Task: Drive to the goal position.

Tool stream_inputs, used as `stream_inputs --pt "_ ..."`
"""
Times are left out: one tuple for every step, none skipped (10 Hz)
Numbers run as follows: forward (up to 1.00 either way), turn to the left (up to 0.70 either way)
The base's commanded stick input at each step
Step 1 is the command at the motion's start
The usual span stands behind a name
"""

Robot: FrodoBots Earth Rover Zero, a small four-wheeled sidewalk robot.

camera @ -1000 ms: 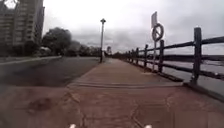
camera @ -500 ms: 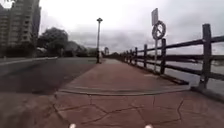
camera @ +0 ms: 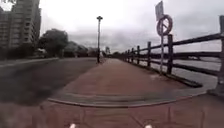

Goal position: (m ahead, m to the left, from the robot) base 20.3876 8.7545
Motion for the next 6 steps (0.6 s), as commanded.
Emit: stream_inputs --pt "0.84 -0.21" --pt "0.84 -0.03" --pt "0.84 0.00" --pt "0.84 0.00" --pt "0.84 0.00" --pt "0.84 0.00"
